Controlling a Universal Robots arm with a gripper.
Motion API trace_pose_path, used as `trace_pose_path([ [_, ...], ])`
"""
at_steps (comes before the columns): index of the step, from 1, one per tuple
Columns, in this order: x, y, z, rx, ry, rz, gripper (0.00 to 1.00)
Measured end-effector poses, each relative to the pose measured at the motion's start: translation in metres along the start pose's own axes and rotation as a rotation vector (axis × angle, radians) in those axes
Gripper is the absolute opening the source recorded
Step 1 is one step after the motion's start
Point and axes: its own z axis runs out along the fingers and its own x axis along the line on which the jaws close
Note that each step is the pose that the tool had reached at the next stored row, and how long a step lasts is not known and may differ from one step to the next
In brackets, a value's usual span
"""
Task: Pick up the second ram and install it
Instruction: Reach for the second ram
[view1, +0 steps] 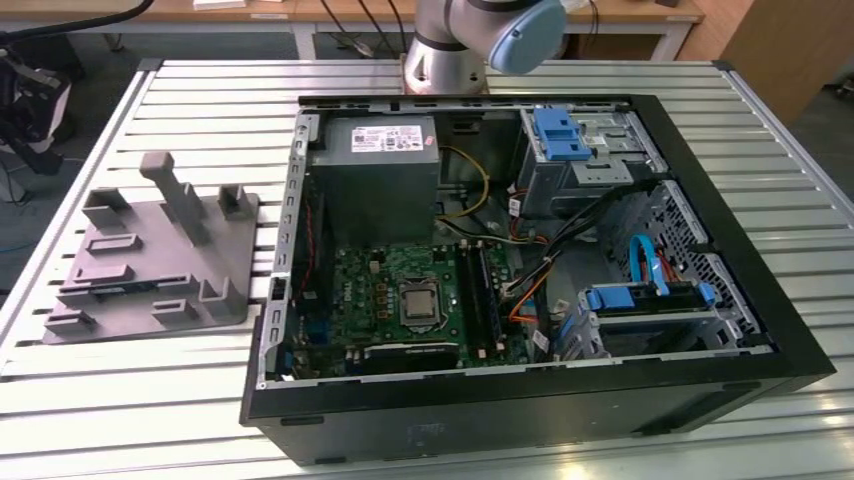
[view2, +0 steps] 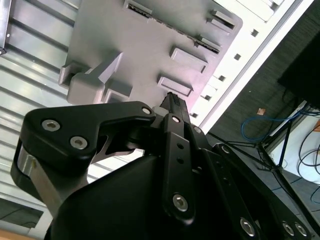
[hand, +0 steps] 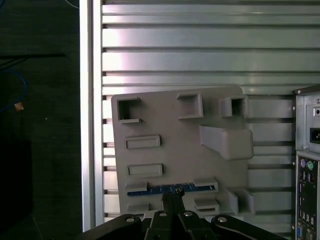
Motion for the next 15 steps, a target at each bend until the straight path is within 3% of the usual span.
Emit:
trace_pose_path([
  [15,0.0002,-0.0008,0.0204,0.0001,-0.0001,0.000,0.10],
])
